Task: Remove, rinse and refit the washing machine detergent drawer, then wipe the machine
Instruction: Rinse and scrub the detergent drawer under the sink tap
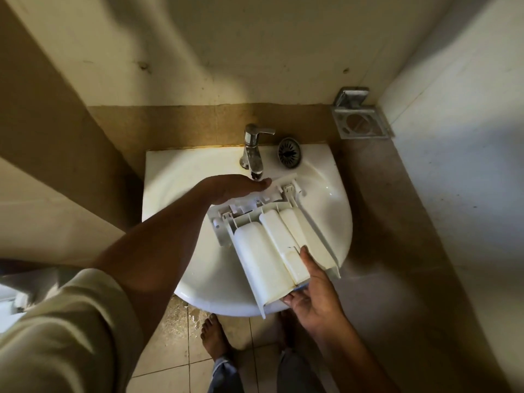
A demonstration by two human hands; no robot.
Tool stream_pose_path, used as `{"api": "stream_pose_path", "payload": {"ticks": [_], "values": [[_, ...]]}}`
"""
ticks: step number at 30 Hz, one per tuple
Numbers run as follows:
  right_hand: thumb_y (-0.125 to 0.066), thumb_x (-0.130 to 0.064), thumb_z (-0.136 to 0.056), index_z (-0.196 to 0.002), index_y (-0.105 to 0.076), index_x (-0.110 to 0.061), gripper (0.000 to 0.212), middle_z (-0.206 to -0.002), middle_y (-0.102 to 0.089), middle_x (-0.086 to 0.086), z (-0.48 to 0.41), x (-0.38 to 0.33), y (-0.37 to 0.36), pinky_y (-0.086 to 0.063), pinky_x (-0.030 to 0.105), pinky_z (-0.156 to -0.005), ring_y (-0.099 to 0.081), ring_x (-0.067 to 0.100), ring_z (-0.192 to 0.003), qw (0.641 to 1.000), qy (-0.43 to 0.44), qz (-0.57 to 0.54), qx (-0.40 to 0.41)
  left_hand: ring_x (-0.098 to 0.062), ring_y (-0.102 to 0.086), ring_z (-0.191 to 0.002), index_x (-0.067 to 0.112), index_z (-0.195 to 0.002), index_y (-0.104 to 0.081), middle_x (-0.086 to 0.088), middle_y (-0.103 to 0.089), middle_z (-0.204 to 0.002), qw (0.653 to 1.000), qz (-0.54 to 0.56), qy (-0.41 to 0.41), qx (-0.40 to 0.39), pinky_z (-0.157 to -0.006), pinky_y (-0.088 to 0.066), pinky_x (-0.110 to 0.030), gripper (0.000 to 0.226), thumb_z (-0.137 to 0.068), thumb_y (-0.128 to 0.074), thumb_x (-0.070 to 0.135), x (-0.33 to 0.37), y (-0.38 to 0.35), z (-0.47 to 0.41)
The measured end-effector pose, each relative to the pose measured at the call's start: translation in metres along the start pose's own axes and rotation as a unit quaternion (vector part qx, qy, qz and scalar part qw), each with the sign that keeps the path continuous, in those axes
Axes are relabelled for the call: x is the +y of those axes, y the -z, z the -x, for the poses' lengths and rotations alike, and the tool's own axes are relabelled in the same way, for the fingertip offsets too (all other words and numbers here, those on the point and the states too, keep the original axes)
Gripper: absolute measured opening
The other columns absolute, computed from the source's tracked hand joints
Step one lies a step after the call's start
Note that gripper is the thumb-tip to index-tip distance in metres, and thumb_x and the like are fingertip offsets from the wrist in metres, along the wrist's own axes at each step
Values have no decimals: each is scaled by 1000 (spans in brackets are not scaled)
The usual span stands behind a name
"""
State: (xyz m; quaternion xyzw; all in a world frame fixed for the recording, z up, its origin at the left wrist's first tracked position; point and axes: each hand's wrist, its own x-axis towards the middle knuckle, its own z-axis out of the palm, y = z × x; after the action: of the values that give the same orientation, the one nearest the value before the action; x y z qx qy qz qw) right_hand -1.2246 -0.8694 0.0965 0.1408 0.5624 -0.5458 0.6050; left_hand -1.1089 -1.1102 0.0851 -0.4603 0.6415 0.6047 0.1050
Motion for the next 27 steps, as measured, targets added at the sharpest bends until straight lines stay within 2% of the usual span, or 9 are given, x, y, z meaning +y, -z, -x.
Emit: {"api": "stream_pose_path", "payload": {"ticks": [5,8,11,13,16,19,21,24,27], "values": [[-69,-32,-85,-131,-59,-17,49,-119,-70,12,-5,-13,12,-58,48,-76,-66,31,-107,999,31,16,-7,-21,-65,-92,15,-114,-65,-3,-67,-98,996,58,48,-57,-81,-60,-42,40,-91,-62,49,-18,7,12],[-69,-31,-81,-127,-60,-20,48,-120,-70,9,0,-18,21,-57,47,-78,-66,30,-110,994,94,59,-11,-14,-63,-70,14,-109,-67,4,-70,-74,986,148,2,-79,-64,-58,-28,24,-99,-56,32,-17,0,22],[-68,-26,-82,-133,-56,-22,52,-123,-70,3,13,-26,30,-58,44,-81,-67,25,-112,978,189,76,-33,-23,-66,-87,15,-113,-72,-10,-69,-109,944,292,-64,-140,-80,-57,-35,33,-96,-54,38,-13,-13,26],[-67,-19,-86,-133,-56,-23,49,-124,-69,-3,24,-33,31,-58,38,-85,-66,18,-113,950,279,130,-46,-28,-62,-96,15,-113,-73,-16,-63,-118,926,349,-81,-121,-84,-53,-37,50,-91,-50,54,-14,-18,27],[-74,-12,-83,-122,-60,-33,47,-121,-69,-14,32,-50,28,-54,24,-93,-64,6,-113,864,413,282,-58,-33,-61,-107,16,-122,-67,-16,-63,-124,900,416,-74,-104,-98,-46,-50,66,-88,-44,67,-20,-23,29],[-84,-17,-76,-127,-57,-29,59,-122,-65,-19,25,-78,33,-48,16,-96,-59,-1,-117,744,472,466,-83,-28,-66,-96,27,-116,-69,-10,-68,-113,899,414,-120,-77,-96,-50,-54,28,-89,-65,31,-31,-21,34],[-86,-24,-73,-129,-55,-18,65,-123,-61,-13,16,-95,38,-45,21,-98,-56,6,-119,633,492,590,-98,-29,-66,-95,17,-116,-68,-13,-64,-114,892,436,-83,-83,-89,-53,-45,48,-86,-64,55,-29,-20,44],[-89,-24,-67,-128,-53,-15,71,-123,-53,-6,-1,-112,41,-41,29,-101,-48,12,-117,509,530,661,-150,-33,-63,-117,4,-129,-64,-17,-65,-129,882,449,-20,-146,-98,-51,-42,96,-82,-33,82,-32,-24,56],[-90,-24,-64,-129,-52,-17,75,-127,-56,4,-22,-124,32,-37,38,-106,-43,17,-123,421,560,693,-171,-32,-62,-118,5,-130,-63,-15,-66,-127,868,484,-11,-115,-102,-47,-45,76,-93,-40,67,-43,-36,60]]}}
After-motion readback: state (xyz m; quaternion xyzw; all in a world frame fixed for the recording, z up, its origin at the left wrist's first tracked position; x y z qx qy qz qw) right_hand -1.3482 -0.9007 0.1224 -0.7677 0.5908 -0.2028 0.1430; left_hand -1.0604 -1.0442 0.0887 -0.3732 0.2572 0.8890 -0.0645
